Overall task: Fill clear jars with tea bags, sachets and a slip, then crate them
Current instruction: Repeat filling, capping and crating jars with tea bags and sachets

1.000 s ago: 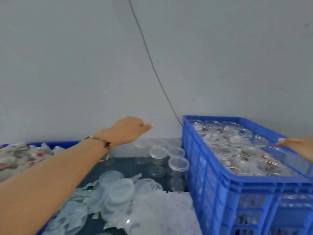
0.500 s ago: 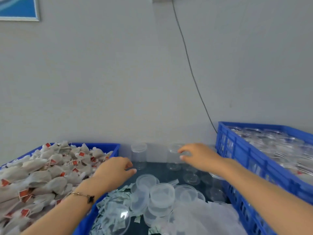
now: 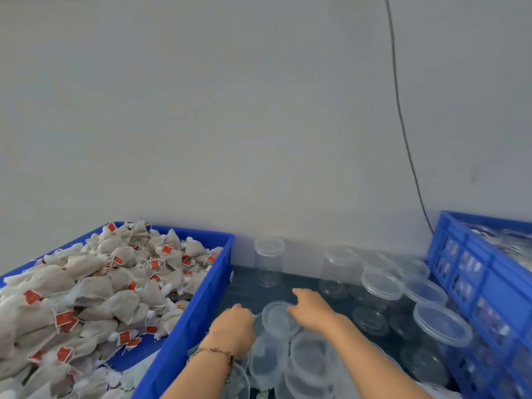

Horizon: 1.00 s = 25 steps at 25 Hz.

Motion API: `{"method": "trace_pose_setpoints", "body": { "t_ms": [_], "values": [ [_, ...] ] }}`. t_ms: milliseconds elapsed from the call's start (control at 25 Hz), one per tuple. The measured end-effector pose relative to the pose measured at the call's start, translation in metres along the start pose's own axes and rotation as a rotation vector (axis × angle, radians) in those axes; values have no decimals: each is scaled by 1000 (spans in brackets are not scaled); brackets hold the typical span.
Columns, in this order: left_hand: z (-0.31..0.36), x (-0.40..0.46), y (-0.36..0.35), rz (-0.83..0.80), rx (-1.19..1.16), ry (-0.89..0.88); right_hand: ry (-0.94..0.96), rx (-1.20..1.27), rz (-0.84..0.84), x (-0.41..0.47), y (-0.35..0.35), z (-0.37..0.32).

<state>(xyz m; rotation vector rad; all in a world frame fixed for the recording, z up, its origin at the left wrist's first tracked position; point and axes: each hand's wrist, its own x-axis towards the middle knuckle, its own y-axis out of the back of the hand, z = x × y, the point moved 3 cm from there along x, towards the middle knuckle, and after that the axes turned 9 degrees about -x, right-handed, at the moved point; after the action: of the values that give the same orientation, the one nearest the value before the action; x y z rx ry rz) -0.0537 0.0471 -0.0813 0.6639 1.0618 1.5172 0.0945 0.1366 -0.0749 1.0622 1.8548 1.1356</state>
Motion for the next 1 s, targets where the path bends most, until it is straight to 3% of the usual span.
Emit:
{"method": "trace_pose_setpoints", "body": {
  "t_ms": [280,520,680,880,1000],
  "values": [
    [-15,91,-17,55,-332,135,-158,352,-73,82,-15,18],
    [-12,147,-15,99,-622,13,-83,370,-57,119,-17,18],
    [-3,160,-15,103,-692,64,-62,434,28,127,-13,21],
    [-4,168,-8,251,-785,53,-43,466,5,133,-14,17],
    [-8,172,-10,236,-783,35,-49,498,-18,134,-17,13]
  ]
}}
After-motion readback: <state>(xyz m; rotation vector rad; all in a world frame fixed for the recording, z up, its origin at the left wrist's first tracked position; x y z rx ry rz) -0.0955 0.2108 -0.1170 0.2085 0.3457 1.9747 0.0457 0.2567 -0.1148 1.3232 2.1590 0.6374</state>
